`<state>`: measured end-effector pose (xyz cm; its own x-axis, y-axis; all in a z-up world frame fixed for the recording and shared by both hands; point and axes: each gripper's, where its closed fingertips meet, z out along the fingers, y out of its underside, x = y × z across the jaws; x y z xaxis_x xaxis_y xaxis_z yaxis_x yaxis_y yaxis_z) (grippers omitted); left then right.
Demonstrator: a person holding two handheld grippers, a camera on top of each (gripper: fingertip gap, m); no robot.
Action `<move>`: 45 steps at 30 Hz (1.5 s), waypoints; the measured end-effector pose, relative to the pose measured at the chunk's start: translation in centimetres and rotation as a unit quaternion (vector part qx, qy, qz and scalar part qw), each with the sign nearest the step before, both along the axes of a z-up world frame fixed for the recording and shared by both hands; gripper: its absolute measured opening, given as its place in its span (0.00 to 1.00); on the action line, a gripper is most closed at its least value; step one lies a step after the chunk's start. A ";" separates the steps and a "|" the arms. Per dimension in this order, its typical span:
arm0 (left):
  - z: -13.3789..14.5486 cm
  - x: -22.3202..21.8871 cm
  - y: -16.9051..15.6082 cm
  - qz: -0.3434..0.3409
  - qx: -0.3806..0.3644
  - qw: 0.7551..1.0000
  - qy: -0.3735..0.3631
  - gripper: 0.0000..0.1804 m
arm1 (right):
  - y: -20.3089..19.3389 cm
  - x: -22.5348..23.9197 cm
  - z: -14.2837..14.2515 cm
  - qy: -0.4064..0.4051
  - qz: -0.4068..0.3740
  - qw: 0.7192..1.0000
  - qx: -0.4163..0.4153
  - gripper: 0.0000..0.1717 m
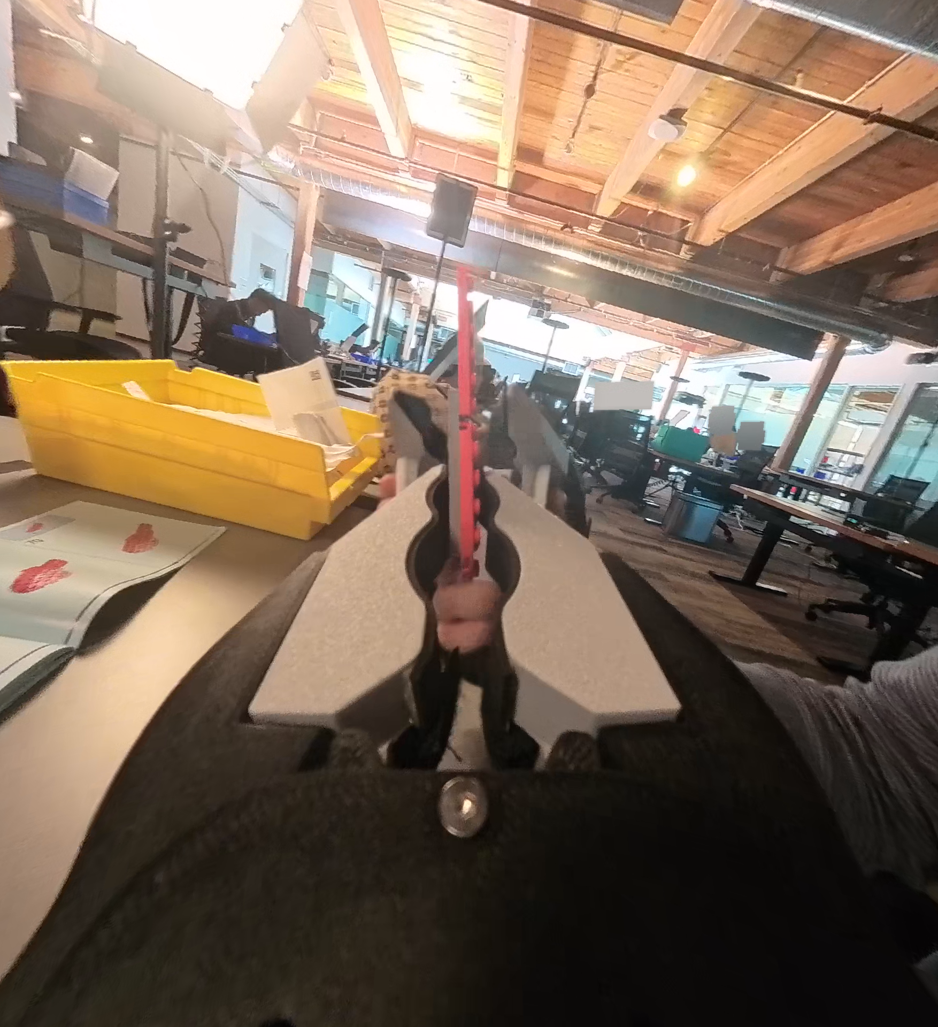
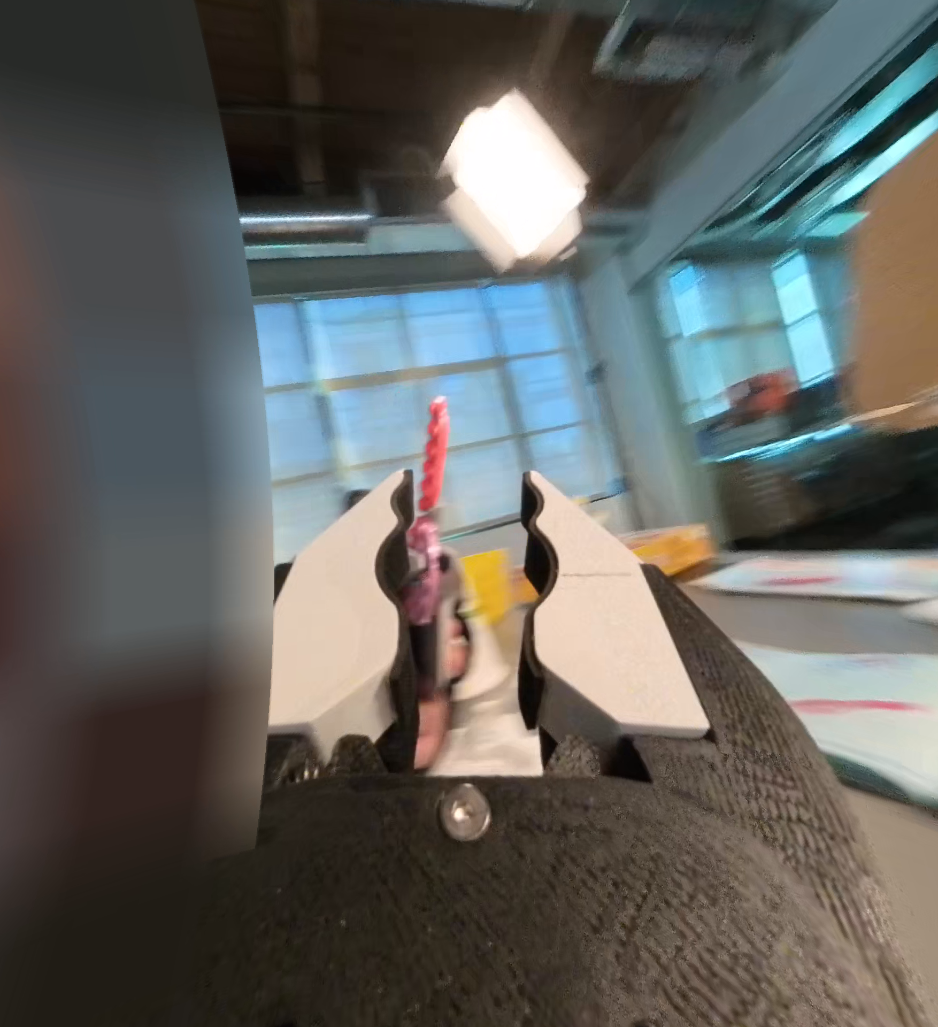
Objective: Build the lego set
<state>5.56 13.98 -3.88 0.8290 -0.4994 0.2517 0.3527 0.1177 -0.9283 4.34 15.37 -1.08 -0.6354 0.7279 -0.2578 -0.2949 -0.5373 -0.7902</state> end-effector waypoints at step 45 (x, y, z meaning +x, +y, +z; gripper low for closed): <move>-14.5 -0.9 0.2 0.037 -0.543 0.828 0.134 0.45 | 18.3 -2.2 -2.9 -0.032 -0.456 0.854 0.249 0.12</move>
<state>4.66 14.22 -18.38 0.9459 -0.0451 0.3214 0.1455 -0.8262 -0.5442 2.11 33.64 -4.02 0.2573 0.9422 0.2145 -0.3589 0.2993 -0.8841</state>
